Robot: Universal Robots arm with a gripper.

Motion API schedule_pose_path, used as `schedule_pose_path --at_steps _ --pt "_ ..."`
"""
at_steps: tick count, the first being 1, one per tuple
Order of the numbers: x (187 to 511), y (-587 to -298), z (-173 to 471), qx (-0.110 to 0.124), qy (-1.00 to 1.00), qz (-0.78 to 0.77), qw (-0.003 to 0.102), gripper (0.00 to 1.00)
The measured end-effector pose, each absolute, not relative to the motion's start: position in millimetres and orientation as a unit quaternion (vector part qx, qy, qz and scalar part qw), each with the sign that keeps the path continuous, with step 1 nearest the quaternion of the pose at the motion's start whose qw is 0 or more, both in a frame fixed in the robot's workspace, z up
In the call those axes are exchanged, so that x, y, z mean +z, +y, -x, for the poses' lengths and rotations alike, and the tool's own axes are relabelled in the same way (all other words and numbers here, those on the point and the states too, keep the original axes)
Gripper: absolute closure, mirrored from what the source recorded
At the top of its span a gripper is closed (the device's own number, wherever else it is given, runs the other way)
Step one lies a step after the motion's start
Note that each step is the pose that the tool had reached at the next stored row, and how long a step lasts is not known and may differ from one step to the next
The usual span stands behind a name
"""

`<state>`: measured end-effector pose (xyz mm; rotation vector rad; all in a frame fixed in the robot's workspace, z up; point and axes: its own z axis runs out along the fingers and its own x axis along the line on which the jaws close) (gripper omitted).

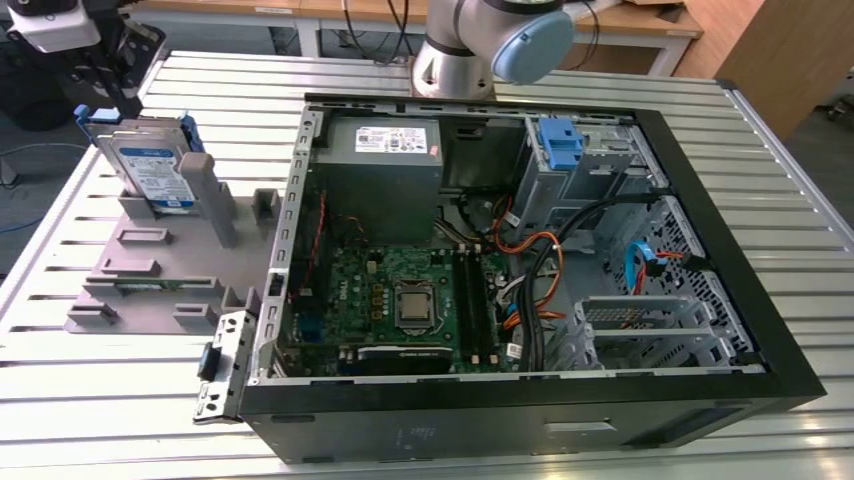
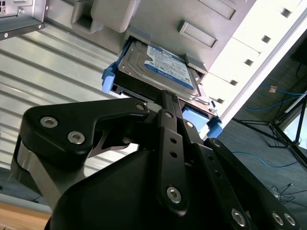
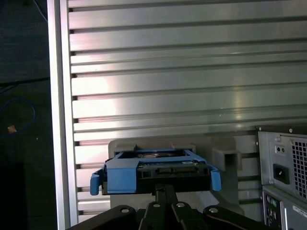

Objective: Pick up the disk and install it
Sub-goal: 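Reach for the disk, then pick up the disk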

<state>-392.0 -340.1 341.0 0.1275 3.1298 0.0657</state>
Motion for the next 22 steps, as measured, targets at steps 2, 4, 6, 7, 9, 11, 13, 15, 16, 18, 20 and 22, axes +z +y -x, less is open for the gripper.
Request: schedule_pose_path --at_steps 2,4,6,7,9,11,13,15,16,18,20,22 --pt "340.3 -340.1 392.3 0.021 0.999 -0.041 0.004 0.89" --pt "339.5 -340.1 392.7 0.021 0.999 -0.041 0.004 0.89" --pt "339.5 -340.1 392.8 0.021 0.999 -0.041 0.004 0.89" --pt "339.4 -340.1 392.8 0.021 0.999 -0.041 0.004 0.89" --pt "339.0 -340.1 393.4 0.021 0.999 -0.041 0.004 0.89" --pt "339.0 -340.1 394.0 0.021 0.999 -0.041 0.004 0.89" --pt "339.0 -340.1 394.2 0.021 0.999 -0.041 0.004 0.89" --pt "338.5 -340.0 395.0 0.021 0.999 -0.041 0.004 0.89" --pt "338.6 -340.0 395.0 0.021 0.999 -0.041 0.004 0.89" --pt "338.1 -340.0 395.8 0.021 0.999 -0.041 0.004 0.89" --pt "338.1 -340.0 395.8 0.021 0.999 -0.041 0.004 0.89" --pt "338.1 -340.1 395.9 0.021 0.999 -0.041 0.004 0.89"
